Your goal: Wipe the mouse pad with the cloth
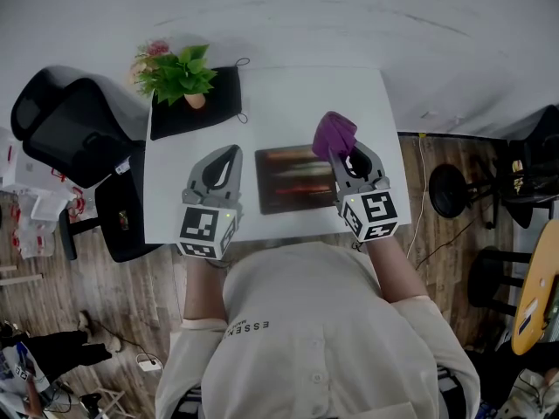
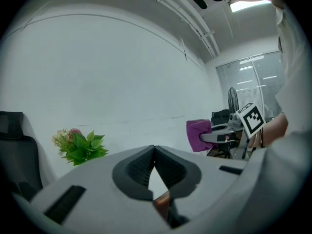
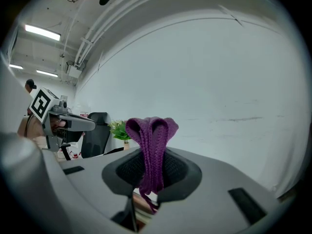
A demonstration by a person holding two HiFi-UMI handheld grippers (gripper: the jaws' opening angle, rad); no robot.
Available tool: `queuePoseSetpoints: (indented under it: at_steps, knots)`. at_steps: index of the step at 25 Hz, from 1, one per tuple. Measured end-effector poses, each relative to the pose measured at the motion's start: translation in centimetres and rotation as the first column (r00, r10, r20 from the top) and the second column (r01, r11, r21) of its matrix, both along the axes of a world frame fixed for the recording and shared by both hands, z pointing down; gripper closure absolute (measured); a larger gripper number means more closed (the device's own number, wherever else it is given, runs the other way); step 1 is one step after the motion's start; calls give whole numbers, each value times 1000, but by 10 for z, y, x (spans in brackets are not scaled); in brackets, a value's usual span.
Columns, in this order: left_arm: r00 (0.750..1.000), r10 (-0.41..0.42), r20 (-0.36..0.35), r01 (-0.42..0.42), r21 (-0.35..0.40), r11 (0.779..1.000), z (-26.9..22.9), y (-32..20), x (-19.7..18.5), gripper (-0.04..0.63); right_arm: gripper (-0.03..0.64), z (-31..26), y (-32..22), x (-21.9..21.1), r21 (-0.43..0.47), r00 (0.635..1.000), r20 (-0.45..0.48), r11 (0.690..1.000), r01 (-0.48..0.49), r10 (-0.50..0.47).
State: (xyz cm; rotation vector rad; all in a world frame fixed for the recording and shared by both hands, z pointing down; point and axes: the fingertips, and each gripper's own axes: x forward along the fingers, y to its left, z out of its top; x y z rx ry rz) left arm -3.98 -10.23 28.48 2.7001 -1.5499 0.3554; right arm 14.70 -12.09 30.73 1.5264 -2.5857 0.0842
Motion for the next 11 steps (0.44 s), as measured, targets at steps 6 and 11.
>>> queuePoseSetpoints:
  at_steps: [6, 11]
  knots:
    - [1000, 0, 1, 0, -5, 1000, 1, 0, 1, 594, 529, 3, 0, 2, -40, 1000, 27, 999, -11, 12]
    - [1000, -1, -3, 1, -7, 1000, 1, -2, 4, 594, 529, 2, -1, 8, -35, 999, 25, 999, -19, 20]
